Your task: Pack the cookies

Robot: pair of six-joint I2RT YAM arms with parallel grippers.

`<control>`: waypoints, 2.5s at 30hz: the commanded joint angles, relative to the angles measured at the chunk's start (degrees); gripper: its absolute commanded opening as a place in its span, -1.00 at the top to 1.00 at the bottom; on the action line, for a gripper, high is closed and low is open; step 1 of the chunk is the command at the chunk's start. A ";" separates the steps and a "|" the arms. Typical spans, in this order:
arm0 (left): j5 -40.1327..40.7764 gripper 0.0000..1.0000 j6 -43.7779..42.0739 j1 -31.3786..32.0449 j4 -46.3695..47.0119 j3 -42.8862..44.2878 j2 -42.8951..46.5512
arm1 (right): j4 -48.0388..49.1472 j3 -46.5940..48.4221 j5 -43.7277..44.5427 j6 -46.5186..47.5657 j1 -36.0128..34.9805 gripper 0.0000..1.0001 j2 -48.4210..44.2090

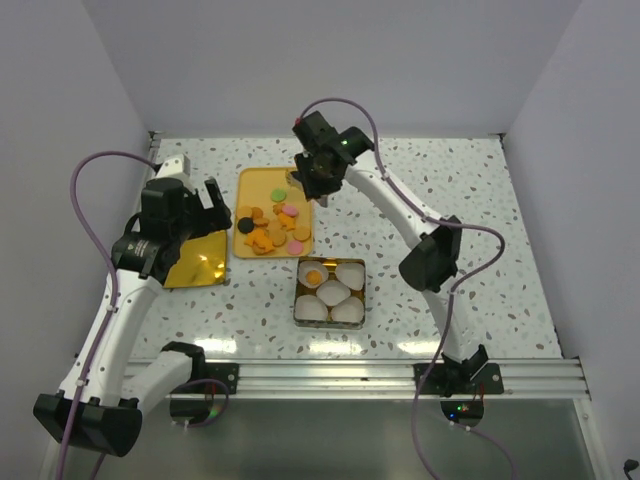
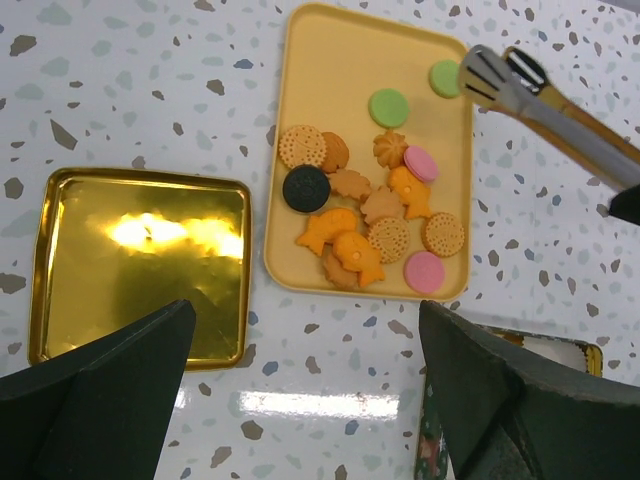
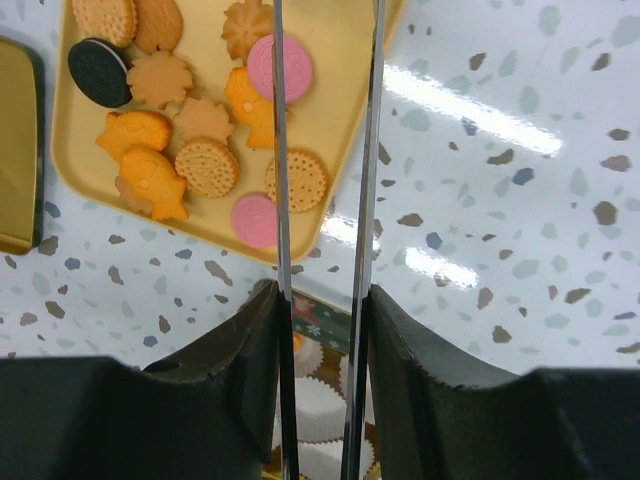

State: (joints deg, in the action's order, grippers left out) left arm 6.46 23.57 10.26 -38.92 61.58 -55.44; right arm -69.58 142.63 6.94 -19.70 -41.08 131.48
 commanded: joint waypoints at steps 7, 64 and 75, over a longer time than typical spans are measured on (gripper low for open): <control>5.40 -1.00 5.69 -0.24 2.18 0.47 -0.19 | -0.99 -12.97 4.66 3.62 0.74 0.36 -22.13; -6.90 -1.00 3.59 -0.07 2.09 -1.38 -0.37 | -1.43 -59.05 -8.52 -2.71 0.65 0.03 -58.98; -5.06 -1.00 3.23 -0.07 0.95 -0.68 0.24 | 1.20 -42.72 -10.10 1.16 0.65 0.03 -43.78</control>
State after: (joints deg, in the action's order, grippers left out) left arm -0.38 27.88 10.26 -37.56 59.13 -56.38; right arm -70.74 94.04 -2.52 -20.84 -40.18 84.05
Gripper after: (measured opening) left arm 0.997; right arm 0.485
